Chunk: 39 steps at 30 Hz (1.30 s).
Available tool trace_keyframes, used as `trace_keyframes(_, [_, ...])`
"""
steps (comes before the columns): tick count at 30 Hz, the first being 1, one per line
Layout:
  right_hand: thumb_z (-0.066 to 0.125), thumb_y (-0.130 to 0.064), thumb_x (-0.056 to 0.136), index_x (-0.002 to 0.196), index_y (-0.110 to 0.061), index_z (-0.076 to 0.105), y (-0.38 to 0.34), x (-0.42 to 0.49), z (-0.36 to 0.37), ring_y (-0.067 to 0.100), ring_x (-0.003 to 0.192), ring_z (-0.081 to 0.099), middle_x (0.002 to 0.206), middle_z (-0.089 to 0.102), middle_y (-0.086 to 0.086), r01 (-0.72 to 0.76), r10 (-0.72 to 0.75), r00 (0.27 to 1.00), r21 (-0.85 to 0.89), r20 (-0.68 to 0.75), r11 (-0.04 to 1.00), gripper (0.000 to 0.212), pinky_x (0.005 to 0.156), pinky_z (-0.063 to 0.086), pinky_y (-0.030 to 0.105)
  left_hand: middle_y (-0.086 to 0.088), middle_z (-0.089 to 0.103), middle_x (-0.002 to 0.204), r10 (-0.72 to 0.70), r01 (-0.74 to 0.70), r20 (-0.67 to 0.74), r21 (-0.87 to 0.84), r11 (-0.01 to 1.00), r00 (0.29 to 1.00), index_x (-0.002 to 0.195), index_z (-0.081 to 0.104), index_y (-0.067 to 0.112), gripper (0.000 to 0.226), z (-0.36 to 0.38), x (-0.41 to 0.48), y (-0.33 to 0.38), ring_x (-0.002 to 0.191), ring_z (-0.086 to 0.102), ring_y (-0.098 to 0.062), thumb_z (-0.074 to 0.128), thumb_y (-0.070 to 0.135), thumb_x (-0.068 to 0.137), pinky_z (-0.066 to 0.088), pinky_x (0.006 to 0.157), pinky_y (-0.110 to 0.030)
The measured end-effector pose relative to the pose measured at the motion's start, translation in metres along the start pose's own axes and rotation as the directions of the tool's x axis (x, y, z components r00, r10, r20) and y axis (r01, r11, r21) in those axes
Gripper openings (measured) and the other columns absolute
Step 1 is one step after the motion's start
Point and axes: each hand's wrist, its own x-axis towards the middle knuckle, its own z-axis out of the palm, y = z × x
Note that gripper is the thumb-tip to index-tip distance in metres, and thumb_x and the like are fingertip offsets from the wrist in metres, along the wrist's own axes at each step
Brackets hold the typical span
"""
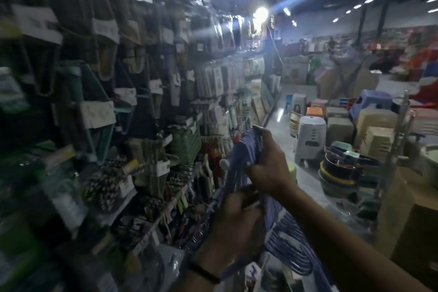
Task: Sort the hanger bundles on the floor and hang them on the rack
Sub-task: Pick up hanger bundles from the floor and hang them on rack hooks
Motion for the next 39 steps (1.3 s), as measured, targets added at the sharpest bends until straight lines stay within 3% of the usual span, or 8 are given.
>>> trace_keyframes(3, [0.074, -0.026, 0.064, 0.147, -0.031, 0.043, -0.01, 0.043, -0.001, 0.023, 0.093, 0.068, 0.114, 0.068, 0.005, 0.027, -0.03, 0.998, 0.063, 0.05, 0.998, 0.089, 0.072, 0.054, 0.028, -0.01, 0.082, 0.097, 0.116, -0.115, -0.182, 0.014, 0.993, 0.976, 0.1, 0.085, 0.024, 0.02, -0.044, -0.006, 0.043, 0.09, 0.079, -0.032, 0.071, 0.01, 0.099, 0.063, 0.087, -0.053])
trace_keyframes(6, [0.068, -0.04, 0.061, 0.147, -0.034, 0.044, -0.03, 0.085, 0.0, 0.018, 0.091, 0.07, 0.111, 0.07, -0.001, 0.077, -0.098, 0.986, 0.15, 0.136, 0.986, 0.089, 0.076, 0.061, 0.038, -0.011, 0.078, 0.086, 0.291, -0.313, -0.547, 0.054, 0.948, 0.785, 0.094, 0.081, 0.018, 0.015, -0.093, 0.013, 0.091, 0.078, 0.075, -0.029, 0.067, 0.018, 0.101, 0.063, 0.071, -0.044])
trace_keyframes(12, [0.074, -0.022, 0.057, 0.145, -0.023, 0.053, -0.076, 0.161, 0.017, 0.029, 0.081, 0.074, 0.102, 0.074, 0.01, 0.117, -0.253, 0.922, 0.411, 0.295, 0.904, 0.09, 0.069, 0.063, 0.051, 0.001, 0.062, 0.147, 0.201, -0.197, -0.408, 0.054, 0.979, 0.89, 0.149, 0.055, 0.027, 0.098, -0.138, 0.095, 0.147, 0.137, 0.058, -0.025, 0.078, 0.079, 0.069, 0.048, 0.113, -0.049])
trace_keyframes(18, [0.073, -0.008, 0.062, 0.139, -0.023, 0.059, -0.103, 0.217, 0.045, 0.045, 0.082, 0.074, 0.102, 0.074, 0.023, 0.107, -0.397, 0.819, 0.57, 0.414, 0.815, 0.079, 0.063, 0.062, 0.059, -0.005, 0.068, 0.141, 0.271, -0.296, -0.353, -0.018, 0.955, 0.895, 0.134, 0.067, 0.04, 0.081, -0.167, 0.139, 0.151, 0.129, 0.065, -0.03, 0.08, 0.078, 0.064, 0.051, 0.11, -0.057])
trace_keyframes(23, [0.066, 0.014, 0.082, 0.136, -0.015, 0.063, -0.113, 0.253, 0.073, 0.02, 0.062, 0.067, 0.09, 0.072, 0.015, 0.039, -0.431, 0.76, 0.628, 0.486, 0.777, 0.061, 0.052, 0.052, 0.029, -0.007, 0.079, 0.112, 0.273, -0.322, -0.43, -0.045, 0.946, 0.861, 0.139, 0.061, 0.025, 0.113, -0.207, 0.167, 0.148, 0.102, 0.075, -0.027, 0.082, 0.087, 0.047, 0.058, 0.095, -0.05])
trace_keyframes(31, [0.065, -0.007, 0.064, 0.132, -0.012, 0.066, -0.103, 0.281, 0.132, 0.032, 0.077, 0.069, 0.102, 0.073, 0.014, 0.046, -0.336, 0.826, 0.54, 0.453, 0.841, 0.068, 0.064, 0.052, 0.039, 0.015, 0.072, 0.127, 0.454, -0.416, -0.237, 0.195, 0.888, 0.859, 0.12, 0.064, 0.066, 0.069, -0.24, 0.205, 0.121, 0.123, 0.067, -0.027, 0.088, 0.038, 0.061, 0.058, 0.098, -0.053])
trace_keyframes(35, [0.062, -0.001, 0.069, 0.128, -0.008, 0.065, -0.076, 0.27, 0.152, 0.012, 0.075, 0.067, 0.093, 0.071, 0.005, -0.017, -0.246, 0.867, 0.52, 0.433, 0.854, 0.06, 0.062, 0.051, 0.028, 0.013, 0.07, 0.088, 0.426, -0.395, -0.317, 0.16, 0.905, 0.847, 0.088, 0.073, 0.034, 0.023, -0.239, 0.225, 0.079, 0.092, 0.067, -0.014, 0.079, 0.032, 0.066, 0.059, 0.089, -0.046])
trace_keyframes(39, [0.064, -0.003, 0.066, 0.129, -0.02, 0.065, -0.025, 0.257, 0.151, 0.032, 0.095, 0.062, 0.111, 0.07, 0.026, 0.014, -0.222, 0.906, 0.498, 0.36, 0.867, 0.065, 0.073, 0.048, 0.053, 0.026, 0.061, 0.059, 0.356, -0.335, -0.233, 0.128, 0.934, 0.905, 0.082, 0.065, 0.018, 0.027, -0.223, 0.253, 0.04, 0.059, 0.06, 0.006, 0.075, 0.026, 0.059, 0.048, 0.059, -0.012])
